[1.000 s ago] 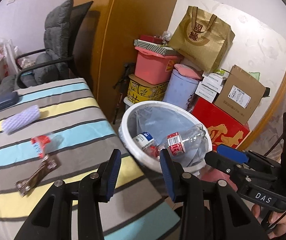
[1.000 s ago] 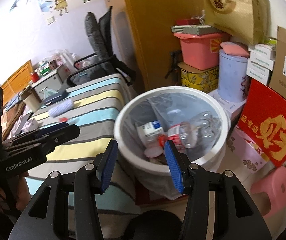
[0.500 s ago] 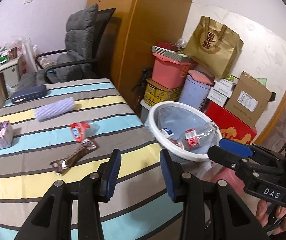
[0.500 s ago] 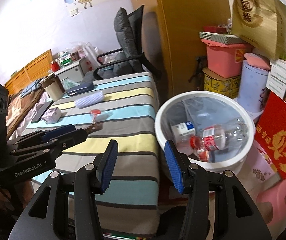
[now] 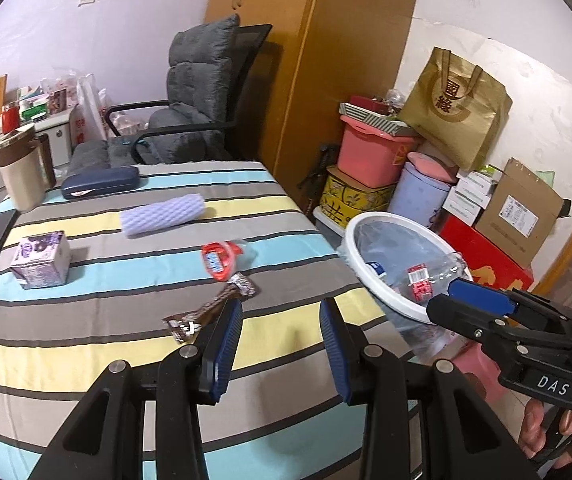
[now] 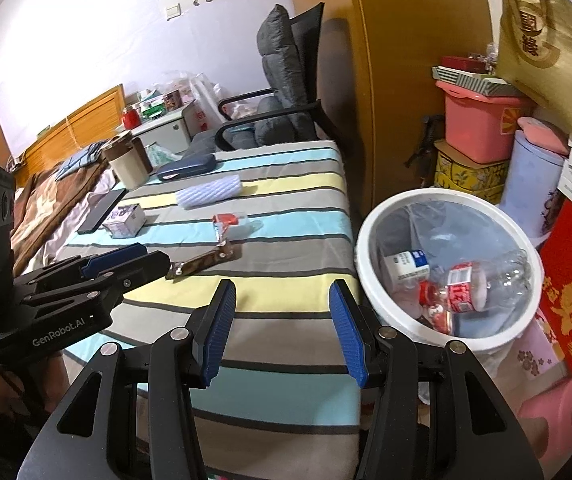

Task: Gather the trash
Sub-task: 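Move both tools back over the table toward the remaining wrapper and packet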

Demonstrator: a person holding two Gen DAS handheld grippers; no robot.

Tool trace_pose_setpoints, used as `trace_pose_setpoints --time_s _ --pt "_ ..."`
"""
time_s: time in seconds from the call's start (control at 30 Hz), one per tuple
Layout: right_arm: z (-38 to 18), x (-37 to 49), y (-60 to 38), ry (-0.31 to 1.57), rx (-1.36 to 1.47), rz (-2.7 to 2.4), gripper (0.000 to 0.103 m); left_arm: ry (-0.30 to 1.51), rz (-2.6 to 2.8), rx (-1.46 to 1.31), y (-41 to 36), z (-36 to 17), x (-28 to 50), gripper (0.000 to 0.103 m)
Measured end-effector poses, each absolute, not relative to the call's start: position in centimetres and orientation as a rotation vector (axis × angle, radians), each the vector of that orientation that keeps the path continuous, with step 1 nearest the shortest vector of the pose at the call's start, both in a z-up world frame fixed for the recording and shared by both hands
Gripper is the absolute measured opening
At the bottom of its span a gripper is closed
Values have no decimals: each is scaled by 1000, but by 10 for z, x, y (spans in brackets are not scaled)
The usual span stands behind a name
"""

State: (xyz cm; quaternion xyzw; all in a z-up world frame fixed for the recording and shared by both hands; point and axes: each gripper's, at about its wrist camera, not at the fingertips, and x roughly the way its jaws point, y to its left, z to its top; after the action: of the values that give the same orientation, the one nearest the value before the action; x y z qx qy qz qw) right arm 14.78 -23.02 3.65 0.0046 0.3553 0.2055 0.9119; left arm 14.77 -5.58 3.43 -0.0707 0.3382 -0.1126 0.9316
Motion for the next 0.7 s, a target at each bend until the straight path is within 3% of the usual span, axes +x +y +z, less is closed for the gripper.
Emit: trace_pose_setpoints --time_s 0.7 --pt "21 172 -203 800 19 478 51 771 -154 -123 -15 -1 184 40"
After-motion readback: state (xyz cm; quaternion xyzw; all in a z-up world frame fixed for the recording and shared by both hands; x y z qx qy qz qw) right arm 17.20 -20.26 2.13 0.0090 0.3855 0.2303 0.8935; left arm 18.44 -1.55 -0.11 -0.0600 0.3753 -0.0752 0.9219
